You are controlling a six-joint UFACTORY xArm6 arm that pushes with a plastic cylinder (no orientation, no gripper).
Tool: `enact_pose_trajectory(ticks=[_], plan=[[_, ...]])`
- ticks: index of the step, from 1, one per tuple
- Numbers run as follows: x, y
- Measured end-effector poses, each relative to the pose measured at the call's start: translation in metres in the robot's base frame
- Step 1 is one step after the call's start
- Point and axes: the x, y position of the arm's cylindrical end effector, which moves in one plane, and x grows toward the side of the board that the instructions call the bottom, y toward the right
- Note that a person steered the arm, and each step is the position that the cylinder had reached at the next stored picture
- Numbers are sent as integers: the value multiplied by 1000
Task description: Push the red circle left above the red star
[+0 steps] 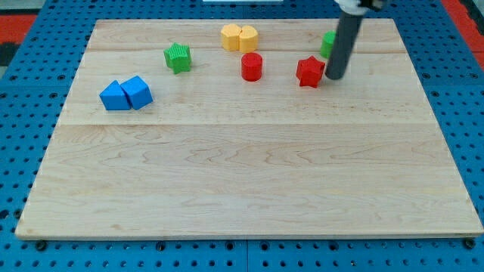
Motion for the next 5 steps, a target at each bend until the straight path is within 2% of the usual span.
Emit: enact_pose_trajectory(ticks=[1,2,3,4,5], plan=[[-18,-40],[76,-43],[84,-38],[-2,-41],[-31,-64]])
